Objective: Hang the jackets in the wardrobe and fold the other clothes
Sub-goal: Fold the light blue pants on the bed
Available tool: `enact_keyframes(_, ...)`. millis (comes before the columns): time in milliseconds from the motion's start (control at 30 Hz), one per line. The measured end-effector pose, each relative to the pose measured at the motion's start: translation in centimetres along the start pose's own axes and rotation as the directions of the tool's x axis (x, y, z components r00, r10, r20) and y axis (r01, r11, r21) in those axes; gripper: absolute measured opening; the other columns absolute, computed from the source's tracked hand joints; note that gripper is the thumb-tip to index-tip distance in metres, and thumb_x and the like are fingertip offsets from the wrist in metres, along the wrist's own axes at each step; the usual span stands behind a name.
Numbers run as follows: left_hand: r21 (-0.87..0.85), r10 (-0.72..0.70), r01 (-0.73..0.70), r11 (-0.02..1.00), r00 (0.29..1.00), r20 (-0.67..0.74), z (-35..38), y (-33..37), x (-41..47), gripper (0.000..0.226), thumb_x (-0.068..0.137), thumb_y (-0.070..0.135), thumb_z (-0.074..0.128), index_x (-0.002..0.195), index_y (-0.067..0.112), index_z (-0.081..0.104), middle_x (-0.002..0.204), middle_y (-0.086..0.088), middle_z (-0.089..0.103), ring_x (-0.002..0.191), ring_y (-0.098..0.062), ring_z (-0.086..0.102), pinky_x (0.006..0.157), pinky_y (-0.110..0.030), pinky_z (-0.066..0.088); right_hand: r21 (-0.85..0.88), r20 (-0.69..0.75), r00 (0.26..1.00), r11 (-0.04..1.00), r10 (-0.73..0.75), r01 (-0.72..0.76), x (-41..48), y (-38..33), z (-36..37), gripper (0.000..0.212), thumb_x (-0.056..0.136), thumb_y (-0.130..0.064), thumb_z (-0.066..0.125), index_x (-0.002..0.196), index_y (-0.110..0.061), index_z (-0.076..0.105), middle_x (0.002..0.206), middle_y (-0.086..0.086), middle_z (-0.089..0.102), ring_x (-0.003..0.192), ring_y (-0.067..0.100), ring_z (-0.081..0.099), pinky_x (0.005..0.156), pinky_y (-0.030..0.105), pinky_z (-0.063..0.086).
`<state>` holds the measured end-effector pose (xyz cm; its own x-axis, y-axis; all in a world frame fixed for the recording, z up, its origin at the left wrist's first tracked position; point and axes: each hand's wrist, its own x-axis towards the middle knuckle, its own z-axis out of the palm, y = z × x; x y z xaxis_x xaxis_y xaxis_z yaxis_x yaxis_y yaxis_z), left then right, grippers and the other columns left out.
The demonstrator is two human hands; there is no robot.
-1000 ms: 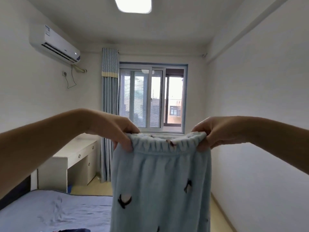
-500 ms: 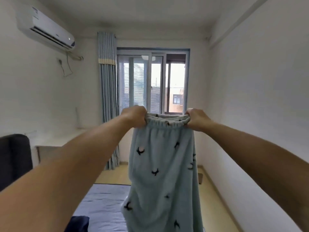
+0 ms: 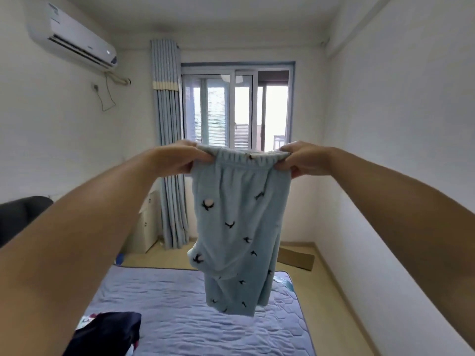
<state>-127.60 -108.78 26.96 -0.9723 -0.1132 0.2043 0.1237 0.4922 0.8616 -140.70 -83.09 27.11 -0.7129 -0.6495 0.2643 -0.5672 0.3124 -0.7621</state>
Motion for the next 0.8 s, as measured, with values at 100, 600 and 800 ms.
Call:
enact_keyframes(100,-0.073,-0.035,0.038,0.997,0.999,0.041,0.0,-0.1,-1.1,0.012,0.087,0.019,0.064,0.097,0.014,0.068,0.090,-0.001,0.073,0.076,-0.009,0.071,0.062,-0.019,0.055,0.208,0.042,0.999,0.977,0.029,-0.037,-0.8,0.6,0.3,0.012,0.090,0.002,0.055,0.098,-0.002,0.064,0.091,0.008,0.069,0.089,0.021,0.067,0.064,0.023,0.056)
enact_keyframes(600,0.265,-0.247,0.213,0.940,0.964,0.100,-2.8,2.8,-3.7,0.054,0.072,0.038,0.072,0.117,0.010,0.062,0.105,-0.009,0.072,0.090,-0.021,0.071,0.067,-0.029,0.058,0.071,0.296,0.954,0.995,0.047,-0.071,-2.0,-0.9,0.1,0.025,0.093,-0.031,0.058,0.107,-0.012,0.066,0.097,0.003,0.074,0.088,0.015,0.072,0.069,0.025,0.057)
enact_keyframes(800,0.223,-0.376,0.344,0.912,0.919,0.121,-1.8,1.0,-2.8,0.062,0.065,0.040,0.082,0.113,0.007,0.062,0.104,-0.008,0.073,0.092,-0.022,0.071,0.069,-0.030,0.058,0.093,0.379,0.913,0.975,0.153,-0.202,-0.6,1.0,0.4,0.035,0.085,-0.033,0.064,0.111,-0.008,0.064,0.105,0.006,0.072,0.097,0.019,0.070,0.072,0.029,0.057)
